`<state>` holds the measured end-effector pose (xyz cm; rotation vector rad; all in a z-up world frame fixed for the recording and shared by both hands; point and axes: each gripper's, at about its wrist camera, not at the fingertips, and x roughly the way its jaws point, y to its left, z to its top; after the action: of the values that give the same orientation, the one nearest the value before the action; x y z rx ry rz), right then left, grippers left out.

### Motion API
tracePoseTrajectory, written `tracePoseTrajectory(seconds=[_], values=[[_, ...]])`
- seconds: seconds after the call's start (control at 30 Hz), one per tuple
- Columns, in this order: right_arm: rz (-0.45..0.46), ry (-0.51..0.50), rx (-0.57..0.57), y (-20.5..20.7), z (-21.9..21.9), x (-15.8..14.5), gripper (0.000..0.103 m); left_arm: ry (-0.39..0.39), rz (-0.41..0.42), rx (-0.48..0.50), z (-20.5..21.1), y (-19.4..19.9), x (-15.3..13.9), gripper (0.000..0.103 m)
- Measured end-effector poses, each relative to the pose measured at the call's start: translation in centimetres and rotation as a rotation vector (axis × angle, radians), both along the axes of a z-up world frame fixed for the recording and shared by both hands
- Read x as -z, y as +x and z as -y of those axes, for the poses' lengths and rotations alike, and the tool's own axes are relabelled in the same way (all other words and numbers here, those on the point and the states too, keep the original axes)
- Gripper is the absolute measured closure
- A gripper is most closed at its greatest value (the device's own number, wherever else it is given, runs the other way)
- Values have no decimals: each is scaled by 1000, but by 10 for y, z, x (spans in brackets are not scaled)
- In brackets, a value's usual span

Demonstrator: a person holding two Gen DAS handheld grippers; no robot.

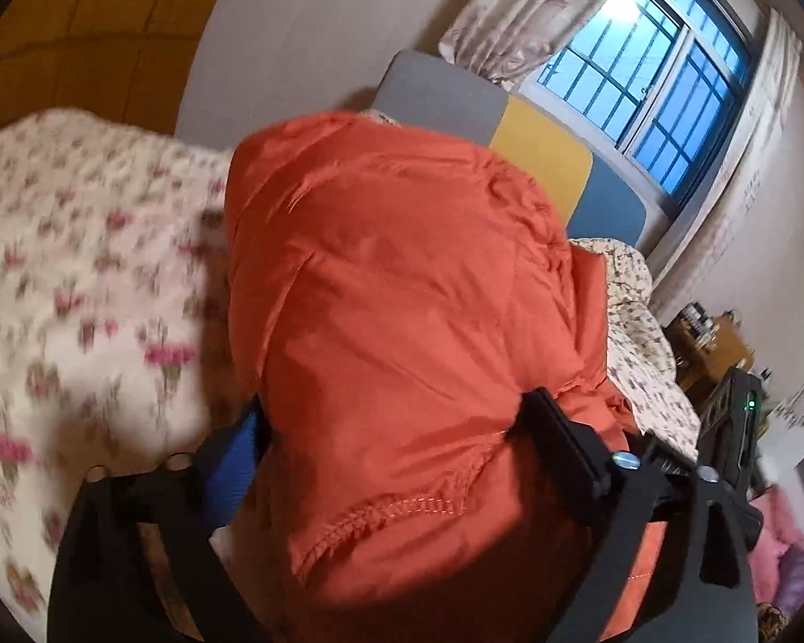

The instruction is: Fold large clothes

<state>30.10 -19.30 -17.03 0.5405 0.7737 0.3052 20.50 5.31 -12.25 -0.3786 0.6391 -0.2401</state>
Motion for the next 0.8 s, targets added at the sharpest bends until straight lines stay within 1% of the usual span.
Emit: tracePoseTrajectory(seconds=[0.03, 0.07, 0.1, 0.13, 0.2, 0.27, 0.3, 0.33, 0.37, 0.4, 0.47, 0.53, 0.6, 0.63, 0.67, 0.7, 0.73, 0.77, 0.8], values=[[2, 36, 4, 5, -2, 0, 35, 7, 1, -9, -2, 7, -4, 20], [11, 81, 2, 8, -5, -3, 35, 12, 2, -16, -4, 12, -9, 26], [30, 106, -8, 12, -12, -7, 35, 15, 12, -25, -7, 17, -15, 32], [58, 96, -23, 14, -22, -12, 35, 13, 25, -31, -12, 22, -21, 33], [69, 60, -45, 15, -40, -14, 35, 22, 58, -42, -22, 28, -32, 34], [59, 51, -56, 25, -50, -10, 33, 77, 66, -60, -28, 34, -30, 34], [60, 26, -56, 28, -54, -8, 29, 89, 49, -76, -33, 37, -23, 34], [62, -5, -62, 29, -58, -7, 27, 84, 27, -92, -41, 40, -15, 33], [71, -44, -71, 31, -62, -6, 26, 84, 22, -104, -44, 38, -7, 29], [79, -70, -78, 30, -65, -6, 25, 108, 43, -122, -47, 33, 3, 23], [95, -123, -86, 26, -70, -6, 25, 157, 69, -141, -47, 23, 10, 22], [91, -159, -69, 23, -70, -6, 22, 157, 63, -150, -46, 16, 8, 22], [79, -189, -35, 18, -67, -9, 18, 164, 52, -175, -42, 9, -4, 20], [82, -214, -13, 14, -66, -12, 17, 161, 67, -173, -39, 5, -10, 19], [89, -235, -2, 9, -65, -14, 17, 154, 105, -161, -36, -2, -19, 15], [96, -254, 6, 6, -63, -16, 15, 163, 164, -144, -28, -11, -28, 9], [102, -281, 14, 4, -61, -17, 13, 188, 201, -130, -21, -18, -32, 8], [105, -308, 22, 2, -61, -16, 12, 235, 226, -105, -10, -20, -35, 5], [104, -319, 23, 0, -60, -15, 11, 301, 223, -64, 3, -18, -33, 5]])
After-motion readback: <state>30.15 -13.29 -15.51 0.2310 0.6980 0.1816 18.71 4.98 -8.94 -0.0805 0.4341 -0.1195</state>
